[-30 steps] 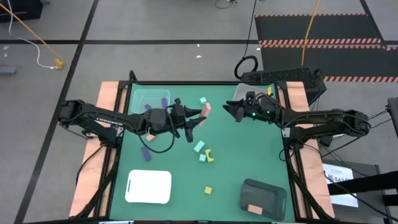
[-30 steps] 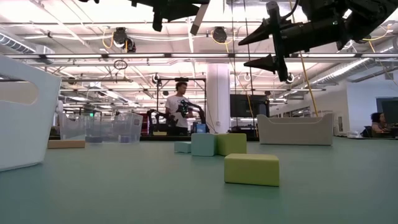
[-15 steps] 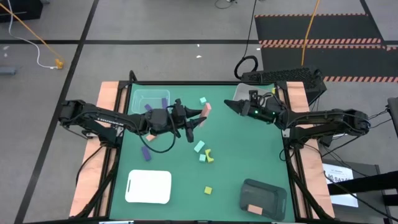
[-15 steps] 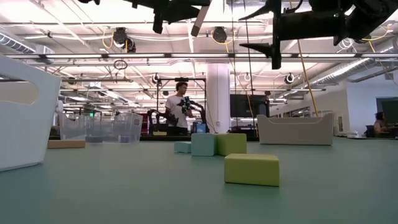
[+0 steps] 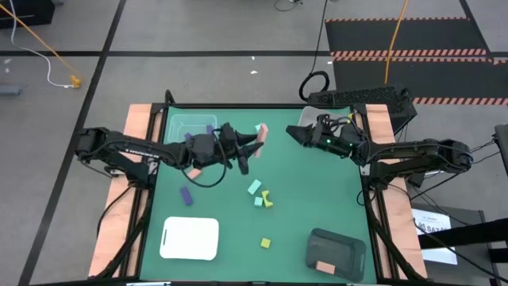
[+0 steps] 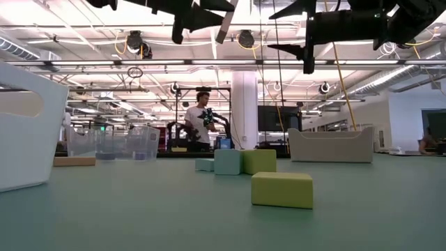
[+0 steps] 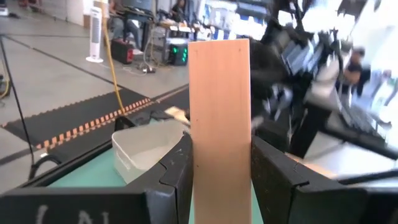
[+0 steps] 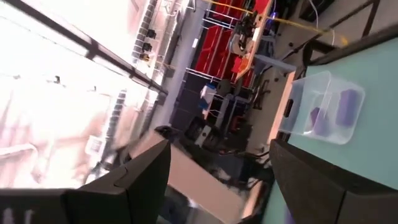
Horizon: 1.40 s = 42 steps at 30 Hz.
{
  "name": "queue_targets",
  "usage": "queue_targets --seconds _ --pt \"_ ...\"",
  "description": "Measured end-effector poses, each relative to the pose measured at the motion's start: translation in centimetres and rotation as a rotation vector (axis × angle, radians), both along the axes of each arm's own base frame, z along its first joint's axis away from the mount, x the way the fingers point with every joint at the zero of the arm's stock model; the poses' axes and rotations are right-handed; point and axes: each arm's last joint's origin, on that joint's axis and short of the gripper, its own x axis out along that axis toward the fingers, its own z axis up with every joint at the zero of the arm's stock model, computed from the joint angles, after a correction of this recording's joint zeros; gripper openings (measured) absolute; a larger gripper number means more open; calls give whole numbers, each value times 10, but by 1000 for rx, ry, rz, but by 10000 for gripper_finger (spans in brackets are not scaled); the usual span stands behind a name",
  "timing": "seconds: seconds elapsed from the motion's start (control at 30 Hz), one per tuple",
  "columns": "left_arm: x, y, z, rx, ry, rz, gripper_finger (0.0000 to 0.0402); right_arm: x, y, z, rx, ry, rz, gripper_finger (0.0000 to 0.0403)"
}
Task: Sort & place blocks by color
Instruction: Put the bottom light orange block into the black bin
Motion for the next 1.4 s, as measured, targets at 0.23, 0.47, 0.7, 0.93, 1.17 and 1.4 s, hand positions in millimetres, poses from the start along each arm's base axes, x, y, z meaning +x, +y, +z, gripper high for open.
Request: queue_targets --seconds 0.23,0.47,0.7,0.93,1.17,1.4 --pt "0 13 6 -161 -124 14 125 1 6 1 -285 73 10 263" --pt "0 13 10 -255 -192 -17 125 25 21 6 -480 132 71 263" --pt "0 6 8 -281 -182 -40 125 63 28 5 -687 196 123 263" --pt "1 -3 7 -311 -168 -94 125 85 27 3 -730 130 183 263" --pt "1 -4 6 -319 -165 -95 125 94 28 5 -744 101 214 240" --pt "1 -4 6 -305 -160 -95 125 94 28 6 -718 86 221 116"
